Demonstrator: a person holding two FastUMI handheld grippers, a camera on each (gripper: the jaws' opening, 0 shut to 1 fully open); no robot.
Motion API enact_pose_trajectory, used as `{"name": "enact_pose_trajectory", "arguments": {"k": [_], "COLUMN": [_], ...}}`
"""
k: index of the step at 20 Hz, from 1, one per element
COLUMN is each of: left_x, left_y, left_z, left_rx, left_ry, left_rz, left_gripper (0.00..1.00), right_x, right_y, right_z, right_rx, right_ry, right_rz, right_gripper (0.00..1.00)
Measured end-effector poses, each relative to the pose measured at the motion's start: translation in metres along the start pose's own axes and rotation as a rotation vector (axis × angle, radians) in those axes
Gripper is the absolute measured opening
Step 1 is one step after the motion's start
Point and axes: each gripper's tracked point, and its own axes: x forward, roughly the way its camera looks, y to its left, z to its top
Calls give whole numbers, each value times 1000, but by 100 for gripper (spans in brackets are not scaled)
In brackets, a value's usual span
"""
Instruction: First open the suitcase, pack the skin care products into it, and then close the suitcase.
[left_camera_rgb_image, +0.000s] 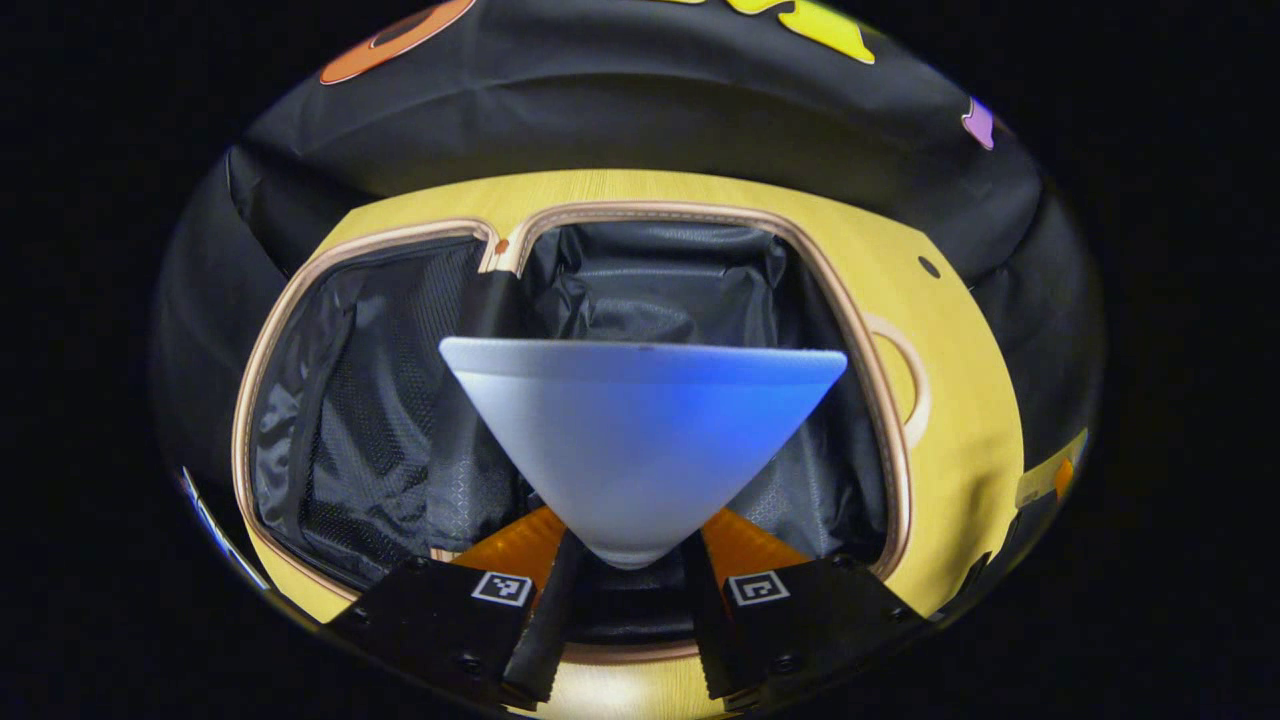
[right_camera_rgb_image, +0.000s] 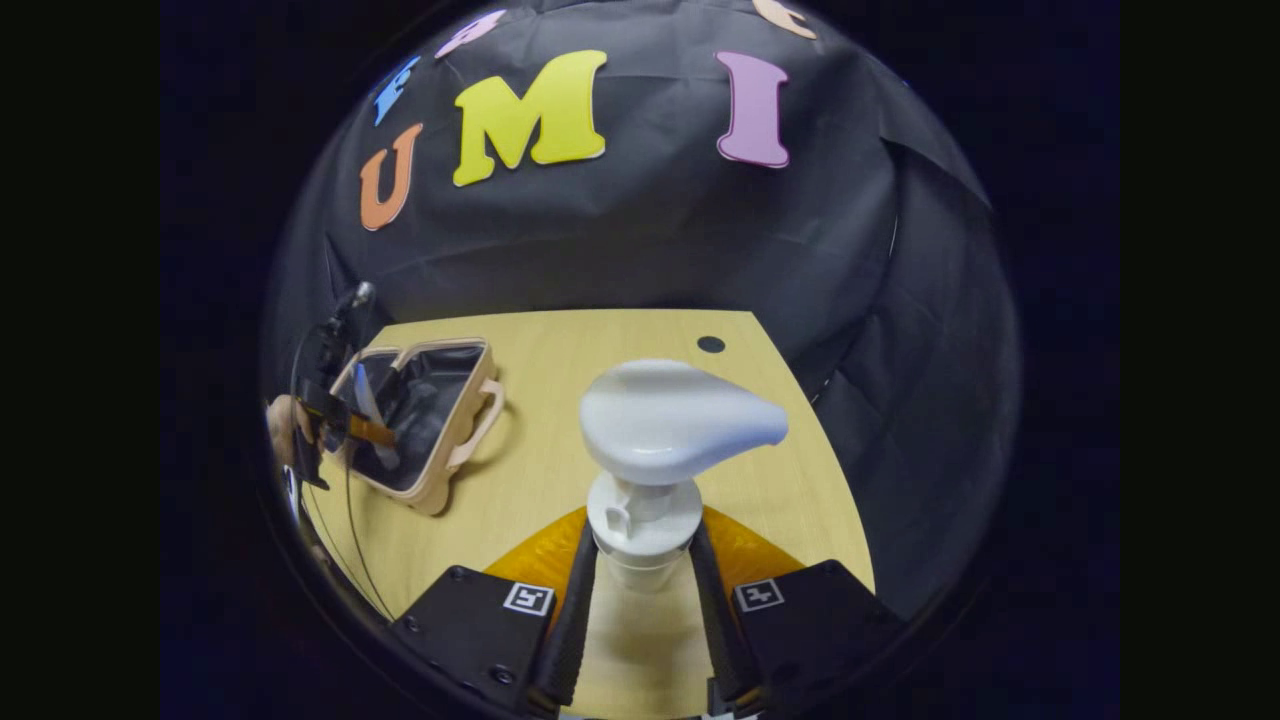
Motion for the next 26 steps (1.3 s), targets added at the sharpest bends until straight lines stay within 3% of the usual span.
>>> {"name": "enact_pose_trajectory", "arguments": {"k": [3, 10, 19, 20, 21, 22, 24, 25, 26], "left_x": [14, 32, 21, 18, 15, 11, -3, -13, -24], "left_y": [6, 6, -1, -3, -6, -6, -14, -12, -8], "left_z": [7, -7, -27, -27, -25, -22, -19, -18, -16], "left_rx": [59, -55, -71, -91, -110, -125, -143, -143, -139], "left_ry": [38, 96, 94, 87, 64, 38, -5, -26, -51], "left_rz": [40, 31, 30, 21, 8, -5, -43, -34, -17], "left_gripper": [56, 55, 55, 63, 50, 60, 67, 75, 77], "right_x": [-4, -3, 32, 38, 44, 49, 57, 61, 64], "right_y": [10, 35, 165, 183, 198, 212, 237, 247, 257], "right_z": [3, 16, 79, 83, 84, 87, 89, 88, 85], "right_rx": [-17, -35, -54, -74, -96, -114, -144, -149, -154], "right_ry": [8, 38, 67, 77, 92, 99, 117, 129, 146], "right_rz": [-1, 24, 300, 327, 348, 366, 394, 405, 414], "right_gripper": [48, 48, 48, 46, 48, 48, 46, 46, 48]}}
